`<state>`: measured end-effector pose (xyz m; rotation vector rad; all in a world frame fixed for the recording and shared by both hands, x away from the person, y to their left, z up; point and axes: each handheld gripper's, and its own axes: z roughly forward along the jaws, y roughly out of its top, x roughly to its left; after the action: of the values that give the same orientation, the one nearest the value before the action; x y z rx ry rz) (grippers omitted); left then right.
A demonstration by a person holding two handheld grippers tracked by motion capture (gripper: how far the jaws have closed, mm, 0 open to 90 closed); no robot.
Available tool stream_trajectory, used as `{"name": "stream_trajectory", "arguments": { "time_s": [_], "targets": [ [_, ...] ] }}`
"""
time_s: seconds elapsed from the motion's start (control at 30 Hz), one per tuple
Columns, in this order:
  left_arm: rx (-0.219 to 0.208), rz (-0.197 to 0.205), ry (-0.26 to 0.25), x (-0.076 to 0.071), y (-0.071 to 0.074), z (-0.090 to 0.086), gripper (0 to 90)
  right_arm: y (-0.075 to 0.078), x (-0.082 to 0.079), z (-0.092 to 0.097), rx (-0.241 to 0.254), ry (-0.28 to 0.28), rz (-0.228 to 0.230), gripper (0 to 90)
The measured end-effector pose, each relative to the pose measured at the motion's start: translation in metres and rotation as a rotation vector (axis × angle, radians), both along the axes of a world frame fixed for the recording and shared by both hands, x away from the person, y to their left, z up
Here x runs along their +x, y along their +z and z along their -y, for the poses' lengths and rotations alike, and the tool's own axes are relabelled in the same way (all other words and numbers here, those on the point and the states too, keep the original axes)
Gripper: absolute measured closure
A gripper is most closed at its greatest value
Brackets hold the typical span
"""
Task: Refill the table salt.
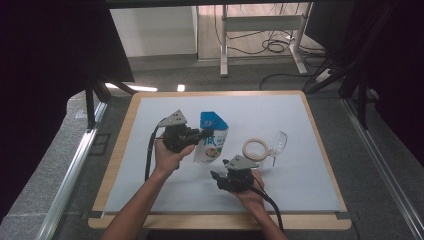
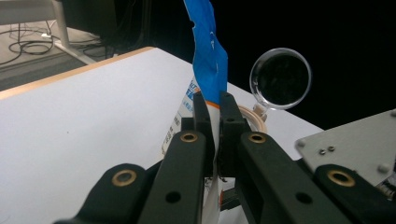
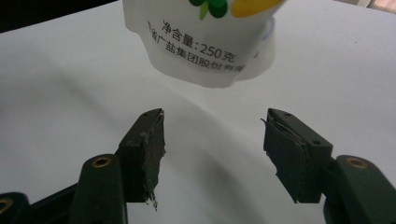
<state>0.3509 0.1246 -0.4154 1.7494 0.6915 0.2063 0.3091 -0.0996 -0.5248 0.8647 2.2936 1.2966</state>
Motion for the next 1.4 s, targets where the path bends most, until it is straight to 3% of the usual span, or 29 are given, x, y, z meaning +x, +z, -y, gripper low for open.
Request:
{"name": "stream_trajectory", "arguments": {
  "time_s": [0.4, 0.57, 0.73, 0.83, 1.03, 1.4],
  "targets": [
    [-0.002, 0.003, -0.018, -0.010, 0.005, 0.004, 90.0, -0.003, 0.009, -0.014, -0.046, -0.041, 0.028, 37.2],
    [-0.003, 0.000, -0.030, -0.014, 0.007, 0.005, 90.0, -0.002, 0.013, -0.017, -0.038, -0.053, 0.032, 37.0],
    [0.003, -0.003, -0.039, -0.016, 0.008, 0.007, 90.0, -0.003, 0.013, -0.021, -0.044, -0.038, 0.077, 36.6],
    [0.001, -0.013, -0.046, -0.014, 0.007, 0.009, 90.0, -0.002, 0.011, -0.023, -0.045, 0.000, 0.108, 36.9],
    [0.003, -0.015, -0.049, -0.013, 0.008, 0.011, 90.0, -0.003, 0.006, -0.026, -0.051, -0.009, 0.147, 39.1],
    [0.008, -0.031, -0.070, -0.005, 0.009, 0.019, 90.0, -0.001, 0.000, -0.022, -0.031, 0.003, 0.150, 45.2]
  ]
}}
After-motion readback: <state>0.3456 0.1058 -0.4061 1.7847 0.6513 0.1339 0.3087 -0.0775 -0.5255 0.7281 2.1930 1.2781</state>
